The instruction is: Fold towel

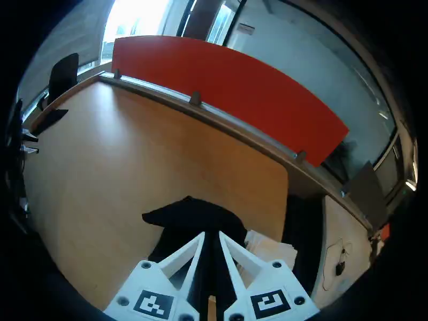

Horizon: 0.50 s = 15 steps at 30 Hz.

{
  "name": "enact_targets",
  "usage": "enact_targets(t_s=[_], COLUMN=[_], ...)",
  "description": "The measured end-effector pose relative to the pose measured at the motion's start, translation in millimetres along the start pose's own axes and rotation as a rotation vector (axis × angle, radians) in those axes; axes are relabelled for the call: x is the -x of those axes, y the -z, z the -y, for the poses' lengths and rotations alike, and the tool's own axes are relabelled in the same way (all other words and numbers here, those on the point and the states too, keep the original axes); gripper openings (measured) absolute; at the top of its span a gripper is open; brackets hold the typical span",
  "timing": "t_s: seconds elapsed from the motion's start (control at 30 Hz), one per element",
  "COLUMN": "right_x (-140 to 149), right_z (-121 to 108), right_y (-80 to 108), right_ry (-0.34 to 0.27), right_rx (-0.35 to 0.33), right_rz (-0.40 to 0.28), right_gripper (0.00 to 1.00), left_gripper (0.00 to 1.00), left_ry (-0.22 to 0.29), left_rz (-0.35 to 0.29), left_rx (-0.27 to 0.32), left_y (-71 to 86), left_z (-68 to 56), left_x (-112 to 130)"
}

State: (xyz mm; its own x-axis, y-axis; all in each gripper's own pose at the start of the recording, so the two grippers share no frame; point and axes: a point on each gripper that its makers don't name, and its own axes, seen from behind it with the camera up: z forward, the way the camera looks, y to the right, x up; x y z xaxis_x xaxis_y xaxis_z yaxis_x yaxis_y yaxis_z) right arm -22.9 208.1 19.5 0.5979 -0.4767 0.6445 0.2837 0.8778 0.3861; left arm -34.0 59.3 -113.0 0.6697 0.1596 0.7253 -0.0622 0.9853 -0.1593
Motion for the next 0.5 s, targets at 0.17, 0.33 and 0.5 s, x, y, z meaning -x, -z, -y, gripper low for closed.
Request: enact_targets(t_s=[0.17,0.33,0.5], right_x=[15,44,76], right_z=[2,-1,-7], right_y=[-0.2,0.9,-1.3], right_ry=[-0.009,-0.034,-0.069], right_rx=[0.001,0.016,0.034], right_rz=[0.024,0.063,0.113], right_gripper=[0.04,0.04,0.04], left_gripper=[0.94,0.94,0.94], left_ry=[0.003,-0.002,-0.013], left_rz=[0.0,0.001,0.003], left_rx=[-0.002,-0.003,-0.001], left_y=[1.0,1.4,1.2], left_z=[2.8,4.9,4.4], left_x=[1,0,-1])
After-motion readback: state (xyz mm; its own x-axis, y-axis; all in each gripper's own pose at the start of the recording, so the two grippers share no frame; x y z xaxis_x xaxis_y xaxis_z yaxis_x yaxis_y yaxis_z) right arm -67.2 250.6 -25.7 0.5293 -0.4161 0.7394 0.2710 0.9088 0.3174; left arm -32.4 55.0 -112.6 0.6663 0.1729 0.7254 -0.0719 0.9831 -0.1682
